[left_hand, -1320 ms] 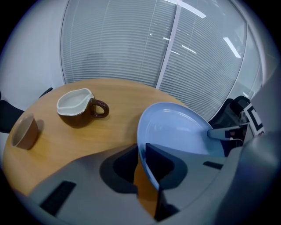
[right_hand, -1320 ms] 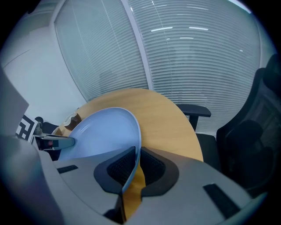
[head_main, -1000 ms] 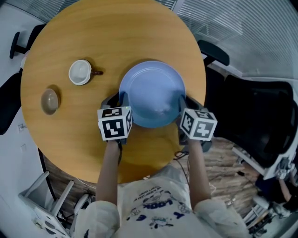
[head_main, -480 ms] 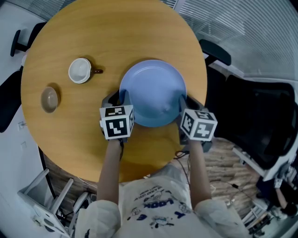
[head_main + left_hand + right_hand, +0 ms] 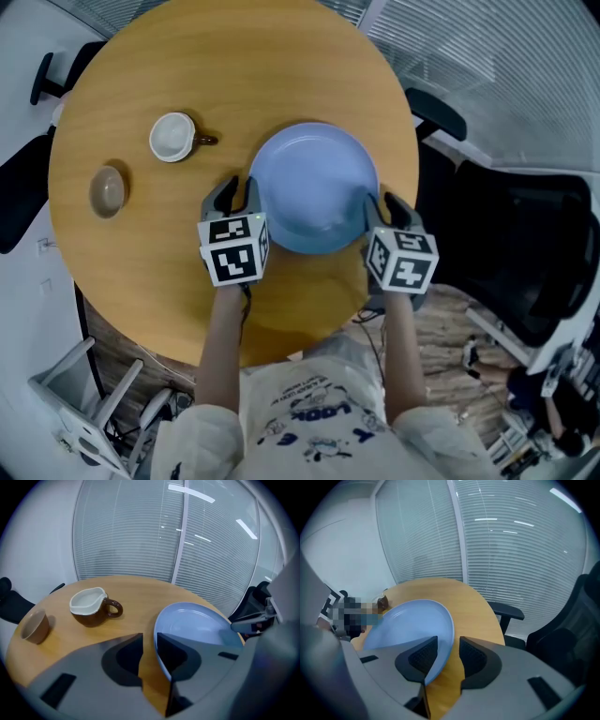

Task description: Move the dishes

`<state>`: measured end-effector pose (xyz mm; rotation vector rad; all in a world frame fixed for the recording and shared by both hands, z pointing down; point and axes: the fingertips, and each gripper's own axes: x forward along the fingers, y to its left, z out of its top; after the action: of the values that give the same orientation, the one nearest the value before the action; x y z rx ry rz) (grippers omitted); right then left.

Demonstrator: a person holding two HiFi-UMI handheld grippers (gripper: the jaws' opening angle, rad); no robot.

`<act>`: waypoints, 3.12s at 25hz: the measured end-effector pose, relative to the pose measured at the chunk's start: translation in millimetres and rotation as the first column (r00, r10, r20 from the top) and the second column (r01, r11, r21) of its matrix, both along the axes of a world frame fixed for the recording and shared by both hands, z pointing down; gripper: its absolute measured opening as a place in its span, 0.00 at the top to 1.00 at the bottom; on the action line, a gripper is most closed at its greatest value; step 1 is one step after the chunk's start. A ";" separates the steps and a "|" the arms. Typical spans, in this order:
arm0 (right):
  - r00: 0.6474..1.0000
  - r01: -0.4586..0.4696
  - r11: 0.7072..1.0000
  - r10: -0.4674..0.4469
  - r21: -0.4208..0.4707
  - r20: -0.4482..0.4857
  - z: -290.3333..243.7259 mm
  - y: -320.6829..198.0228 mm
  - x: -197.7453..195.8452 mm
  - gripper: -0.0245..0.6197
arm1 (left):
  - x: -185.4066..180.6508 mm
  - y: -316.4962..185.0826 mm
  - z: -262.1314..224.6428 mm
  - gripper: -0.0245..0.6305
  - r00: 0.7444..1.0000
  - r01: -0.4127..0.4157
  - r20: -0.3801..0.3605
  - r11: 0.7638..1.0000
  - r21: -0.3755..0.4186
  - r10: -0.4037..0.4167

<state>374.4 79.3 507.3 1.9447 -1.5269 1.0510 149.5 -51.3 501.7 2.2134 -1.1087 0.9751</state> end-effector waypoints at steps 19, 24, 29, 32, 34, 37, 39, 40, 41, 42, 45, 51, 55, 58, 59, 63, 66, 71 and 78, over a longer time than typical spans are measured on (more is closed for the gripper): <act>0.964 0.262 0.944 -0.264 0.200 -0.015 -78.4 -41.5 -128.8 0.86 | -120.6 35.4 -69.3 0.95 0.971 0.232 -0.079 0.967 0.102 -0.224; 0.947 0.316 0.922 -0.320 0.224 -0.018 -89.1 -52.7 -177.8 0.92 | -162.5 47.7 -75.3 0.96 0.954 0.294 -0.092 0.952 0.091 -0.286; 0.939 0.338 0.912 -0.342 0.232 -0.026 -97.4 -63.8 -218.6 0.93 | -197.9 51.8 -77.1 0.96 0.945 0.321 -0.101 0.944 0.081 -0.312; 0.938 0.343 0.912 -0.346 0.225 -0.026 -98.9 -67.8 -243.0 0.94 | -218.4 50.5 -79.9 0.96 0.943 0.324 -0.112 0.943 0.075 -0.315; 0.938 0.343 0.913 -0.347 0.223 -0.020 -99.8 -71.6 -260.7 0.94 | -232.0 47.0 -81.7 0.96 0.945 0.316 -0.115 0.946 0.075 -0.306; 0.938 0.339 0.915 -0.346 0.219 -0.007 -98.9 -78.5 -289.2 0.94 | -256.2 40.6 -81.6 0.96 0.948 0.307 -0.110 0.949 0.074 -0.298; 0.937 0.341 0.916 -0.350 0.211 0.003 -95.7 -83.7 -307.5 0.94 | -272.3 35.9 -79.5 0.96 0.948 0.307 -0.111 0.949 0.065 -0.299; 0.936 0.344 0.916 -0.353 0.206 0.008 -93.8 -86.7 -316.8 0.94 | -280.2 33.2 -78.3 0.96 0.948 0.306 -0.111 0.950 0.061 -0.298; 0.935 0.345 0.917 -0.354 0.201 0.012 -92.1 -89.9 -326.1 0.94 | -288.1 30.4 -77.2 0.96 0.949 0.303 -0.110 0.951 0.057 -0.296; 0.935 0.344 0.918 -0.354 0.198 0.016 -90.8 -93.3 -335.0 0.94 | -295.9 27.6 -76.3 0.96 0.950 0.300 -0.108 0.952 0.055 -0.293; 0.938 0.336 0.922 -0.346 0.192 0.020 -88.9 -104.7 -358.5 0.94 | -317.2 19.3 -73.6 0.96 0.953 0.291 -0.104 0.955 0.050 -0.285; 0.943 0.325 0.929 -0.332 0.178 0.011 -82.9 -131.6 -393.9 0.94 | -348.6 -0.1 -57.8 0.96 0.956 0.280 -0.101 0.960 0.024 -0.276; 0.949 0.302 0.937 -0.313 0.175 0.034 -79.8 -154.3 -414.4 0.94 | -363.2 -12.8 -50.2 0.96 0.958 0.272 -0.094 0.962 0.011 -0.270; 0.951 0.287 0.942 -0.302 0.176 0.061 -74.1 -171.9 -426.6 0.94 | -368.9 -19.9 -42.1 0.96 0.960 0.266 -0.088 0.964 0.004 -0.265; 0.952 0.283 0.943 -0.298 0.176 0.071 -72.5 -176.7 -429.8 0.94 | -370.2 -21.0 -39.1 0.96 0.961 0.265 -0.086 0.964 -0.002 -0.264; 0.951 0.278 0.946 -0.295 0.167 0.087 -68.4 -190.9 -439.0 0.94 | -373.1 -27.7 -35.1 0.96 0.957 0.271 -0.101 0.962 -0.012 -0.271; 0.950 0.274 0.949 -0.293 0.158 0.110 -59.3 -199.6 -444.0 0.93 | -376.8 -35.9 -29.9 0.96 0.954 0.278 -0.106 0.960 -0.018 -0.279; 0.950 0.251 0.957 -0.271 0.143 0.152 -47.6 -212.1 -447.7 0.93 | -381.0 -47.9 -23.5 0.96 0.953 0.281 -0.107 0.959 -0.027 -0.282; 0.955 0.233 0.966 -0.249 0.111 0.163 -33.5 -226.9 -452.1 0.86 | -388.2 -56.2 -11.1 0.96 0.947 0.302 -0.102 0.952 -0.050 -0.305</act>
<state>-77.7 -147.6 473.7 1.7034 -1.8849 1.0851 -238.7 -107.6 490.6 1.9661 -1.3228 0.7276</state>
